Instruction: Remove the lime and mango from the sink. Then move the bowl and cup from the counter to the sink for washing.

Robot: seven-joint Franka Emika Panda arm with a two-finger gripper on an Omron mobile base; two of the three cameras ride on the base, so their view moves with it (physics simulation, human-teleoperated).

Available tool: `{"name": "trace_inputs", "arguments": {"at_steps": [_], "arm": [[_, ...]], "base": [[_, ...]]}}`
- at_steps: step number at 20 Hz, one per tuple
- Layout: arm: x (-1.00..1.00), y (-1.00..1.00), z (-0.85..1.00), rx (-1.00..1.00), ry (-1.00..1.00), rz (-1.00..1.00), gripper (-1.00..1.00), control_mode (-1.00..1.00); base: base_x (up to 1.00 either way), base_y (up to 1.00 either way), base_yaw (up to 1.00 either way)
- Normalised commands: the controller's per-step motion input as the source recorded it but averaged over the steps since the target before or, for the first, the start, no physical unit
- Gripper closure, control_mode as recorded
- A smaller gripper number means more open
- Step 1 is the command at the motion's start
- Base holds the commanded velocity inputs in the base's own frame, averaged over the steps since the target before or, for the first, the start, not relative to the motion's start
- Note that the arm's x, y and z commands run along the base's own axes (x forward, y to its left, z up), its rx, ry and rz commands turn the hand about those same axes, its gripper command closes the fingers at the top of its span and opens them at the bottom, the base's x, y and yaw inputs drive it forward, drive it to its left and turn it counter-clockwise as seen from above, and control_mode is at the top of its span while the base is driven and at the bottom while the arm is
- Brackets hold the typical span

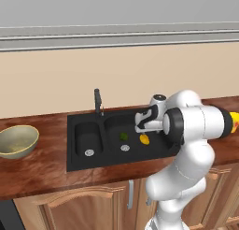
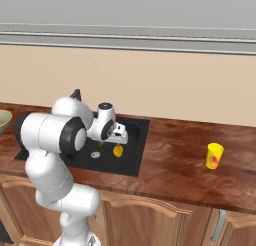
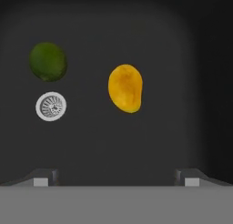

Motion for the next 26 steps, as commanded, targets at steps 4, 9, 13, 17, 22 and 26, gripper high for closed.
{"name": "trace_inputs", "arguments": {"at_steps": [4, 9, 13, 17, 22, 26], "arm": [[0.15, 0.0, -0.12, 0.0, 0.0, 0.0, -1.0, -1.0], [0.14, 0.0, -0.11, 0.0, 0.0, 0.0, -1.0, -1.0], [0.15, 0.0, -0.11, 0.0, 0.0, 0.0, -1.0, -1.0], [0.15, 0.0, -0.12, 0.0, 0.0, 0.0, -1.0, -1.0], [0.12, 0.0, -0.12, 0.0, 0.0, 0.0, -1.0, -1.0], [0.11, -0.01, -0.12, 0.0, 0.0, 0.0, -1.0, -1.0]], "base": [[0.0, 0.0, 0.0], [0.0, 0.0, 0.0], [0.0, 0.0, 0.0], [0.0, 0.0, 0.0], [0.0, 0.0, 0.0], [0.0, 0.0, 0.0]]}}
